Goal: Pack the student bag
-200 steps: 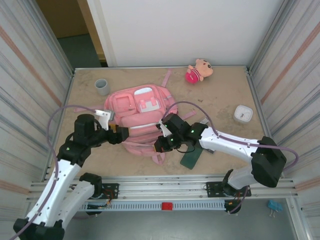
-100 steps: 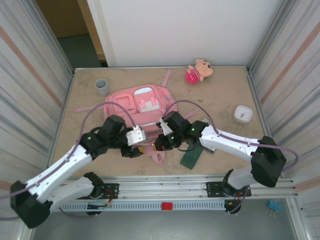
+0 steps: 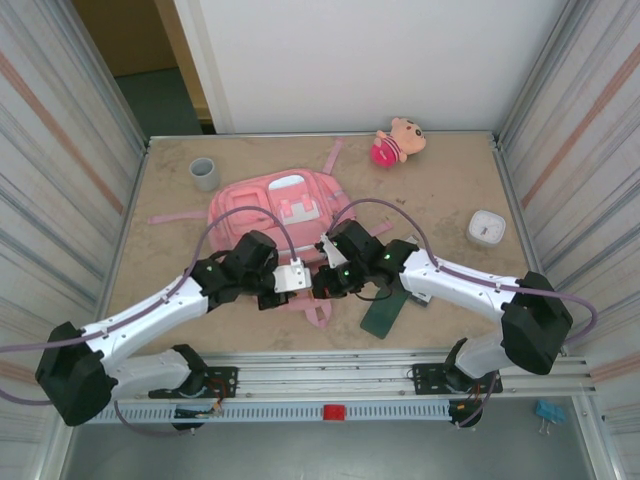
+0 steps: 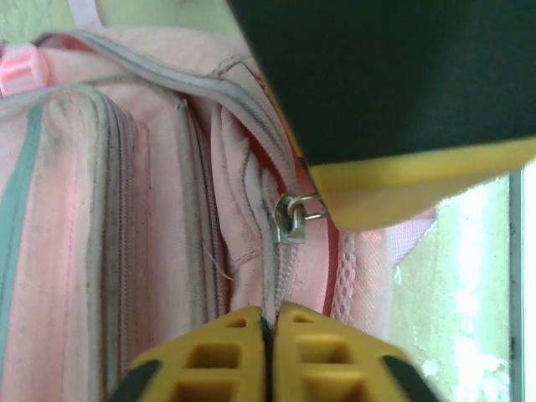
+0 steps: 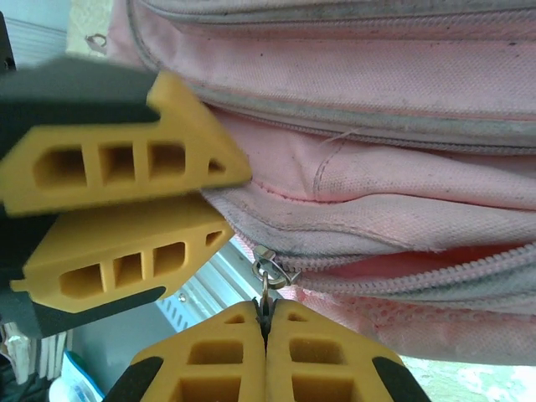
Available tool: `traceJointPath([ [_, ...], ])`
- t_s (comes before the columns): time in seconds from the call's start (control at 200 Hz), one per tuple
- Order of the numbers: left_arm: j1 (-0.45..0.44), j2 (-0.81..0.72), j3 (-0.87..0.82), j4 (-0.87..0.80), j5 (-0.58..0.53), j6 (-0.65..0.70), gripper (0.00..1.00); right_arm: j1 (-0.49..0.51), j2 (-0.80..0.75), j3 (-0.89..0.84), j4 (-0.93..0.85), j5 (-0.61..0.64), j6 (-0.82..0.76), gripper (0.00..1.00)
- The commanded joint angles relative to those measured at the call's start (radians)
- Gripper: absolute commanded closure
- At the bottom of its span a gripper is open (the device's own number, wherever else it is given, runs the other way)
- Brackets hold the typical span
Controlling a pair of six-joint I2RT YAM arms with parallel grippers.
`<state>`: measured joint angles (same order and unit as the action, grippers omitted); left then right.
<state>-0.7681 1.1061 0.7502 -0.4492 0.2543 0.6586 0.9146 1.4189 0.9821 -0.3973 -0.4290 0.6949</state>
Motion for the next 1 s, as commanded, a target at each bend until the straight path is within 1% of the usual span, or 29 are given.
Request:
traceJointPath([
  [0.0,-0.003,-0.068,-0.032,0.101,0.076,-0.044,1.0,-0.002,-0.005,0.013,0.0,0.018,-0.022,1.0],
  [0.075,-0.003,-0.1,-0.06,0.149,0.12,-0.082,1.0,0.0,-0.005,0.009,0.006,0.053,-0.018,1.0],
  [0.12,-0.003,-0.114,-0.073,0.173,0.144,-0.097,1.0,0.002,-0.009,0.0,0.021,0.075,-0.01,0.95],
  [0.22,-0.003,-0.119,-0.083,0.198,0.157,-0.121,1.0,0.012,-0.022,-0.022,0.073,0.109,0.006,0.87],
  [0.311,-0.003,-0.114,-0.08,0.204,0.166,-0.13,1.0,0.025,-0.024,-0.031,0.088,0.144,0.013,0.82],
  [0.396,-0.003,-0.111,-0.076,0.207,0.181,-0.143,1.0,0.036,-0.017,-0.034,0.094,0.169,0.022,0.8],
  [0.541,-0.003,-0.126,-0.081,0.227,0.183,-0.156,1.0,0.054,-0.01,-0.042,0.092,0.223,0.041,0.8],
  [0.586,-0.003,-0.13,-0.082,0.227,0.181,-0.157,1.0,0.059,-0.015,-0.044,0.084,0.251,0.045,0.82],
  [0.686,-0.003,-0.14,-0.084,0.212,0.14,-0.159,1.0,0.062,-0.046,-0.051,0.077,0.289,0.046,0.96],
  [0.732,-0.003,-0.143,-0.083,0.194,0.1,-0.158,1.0,0.057,-0.065,-0.055,0.058,0.308,0.043,1.0],
  [0.797,-0.003,-0.145,-0.071,0.138,0.04,-0.147,1.0,0.04,-0.1,-0.056,0.01,0.334,0.032,1.0],
  [0.887,-0.002,-0.152,-0.051,0.053,-0.034,-0.128,1.0,-0.01,-0.156,-0.072,-0.076,0.363,0.01,1.0],
  [0.997,-0.002,-0.17,-0.048,-0.004,-0.09,-0.115,1.0,-0.084,-0.222,-0.111,-0.132,0.366,-0.024,1.0],
])
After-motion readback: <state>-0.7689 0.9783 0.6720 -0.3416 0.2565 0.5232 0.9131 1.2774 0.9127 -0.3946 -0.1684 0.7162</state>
